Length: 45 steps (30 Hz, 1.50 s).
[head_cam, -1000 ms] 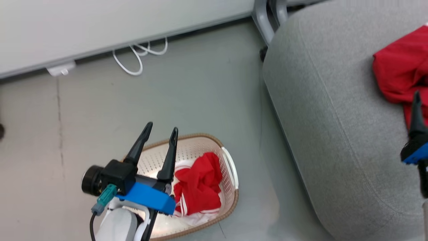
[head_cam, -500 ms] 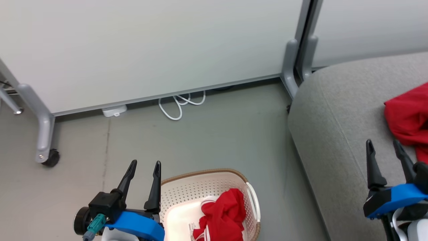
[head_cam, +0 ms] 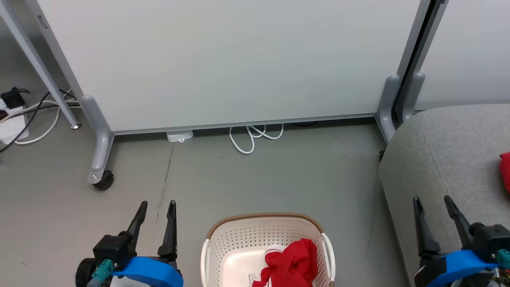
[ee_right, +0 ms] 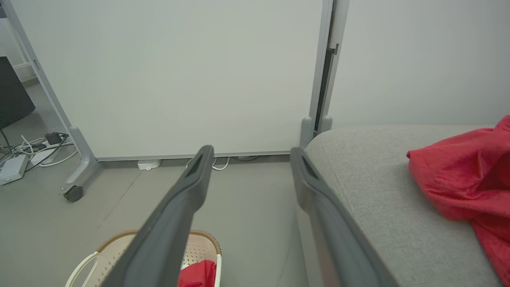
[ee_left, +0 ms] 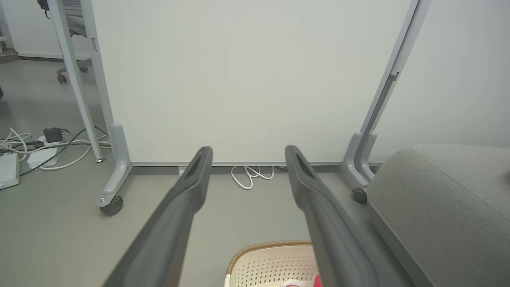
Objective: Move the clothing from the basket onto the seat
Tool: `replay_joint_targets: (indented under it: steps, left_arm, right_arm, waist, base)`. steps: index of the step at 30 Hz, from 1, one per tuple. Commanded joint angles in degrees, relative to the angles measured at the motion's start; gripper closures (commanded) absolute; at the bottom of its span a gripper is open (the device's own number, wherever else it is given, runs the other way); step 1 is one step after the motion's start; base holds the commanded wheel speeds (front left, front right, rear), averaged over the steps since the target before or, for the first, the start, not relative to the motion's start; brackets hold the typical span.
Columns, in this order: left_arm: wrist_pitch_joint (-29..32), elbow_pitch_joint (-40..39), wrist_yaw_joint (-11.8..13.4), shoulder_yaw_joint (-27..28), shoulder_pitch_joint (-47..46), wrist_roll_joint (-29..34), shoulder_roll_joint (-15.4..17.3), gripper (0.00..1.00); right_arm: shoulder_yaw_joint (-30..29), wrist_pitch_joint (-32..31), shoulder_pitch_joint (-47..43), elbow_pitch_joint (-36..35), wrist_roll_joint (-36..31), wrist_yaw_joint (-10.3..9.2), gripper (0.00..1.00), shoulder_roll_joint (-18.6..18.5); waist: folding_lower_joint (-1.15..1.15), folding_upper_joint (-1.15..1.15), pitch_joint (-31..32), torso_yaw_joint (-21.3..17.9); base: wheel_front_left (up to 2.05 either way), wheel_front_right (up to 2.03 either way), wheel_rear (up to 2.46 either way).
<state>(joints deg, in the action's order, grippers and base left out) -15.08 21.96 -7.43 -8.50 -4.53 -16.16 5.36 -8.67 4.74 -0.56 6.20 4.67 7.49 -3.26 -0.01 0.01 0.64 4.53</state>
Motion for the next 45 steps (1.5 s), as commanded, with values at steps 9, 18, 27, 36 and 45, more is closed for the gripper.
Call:
replay_joint_targets:
  steps: [9,18,27,36,45]
  left_arm:
    - [-0.14,2.07,-0.05,1.89,0.54,0.59,0.14,0.0]
    - [-0.14,2.19,-0.05,2.04,0.45,0.71,-0.18,0.0]
    - [-0.14,2.03,-0.05,1.44,0.43,0.73,-0.23,0.0]
    - [-0.14,1.44,-0.05,1.34,-0.98,1.02,-0.51,0.0]
    - [-0.14,1.64,-0.06,-0.63,-4.6,0.88,-0.69,0.0]
  right_arm:
    - [1.64,1.15,-1.35,2.12,1.3,0.01,0.0,0.39]
    - [2.11,1.6,-0.6,2.94,2.39,0.01,0.0,0.4]
    - [2.52,1.81,-0.14,3.32,2.79,0.01,0.0,0.4]
    - [3.18,1.73,1.85,2.86,2.61,0.01,0.0,0.39]
    - [4.17,1.89,5.76,1.46,2.04,0.01,0.0,0.39]
  waist:
    - [0.01,-0.01,0.02,-0.17]
    - [0.01,-0.01,-0.42,-0.49]
    - [0.01,-0.01,-0.94,-0.35]
    - [0.01,-0.01,-3.81,-0.91]
    - [0.01,-0.01,-10.76,-2.24]
  base:
    - [0.0,0.0,0.0]
    - [0.0,0.0,0.0]
    - [0.0,0.0,0.0]
    - [0.0,0.0,0.0]
    - [0.0,0.0,0.0]
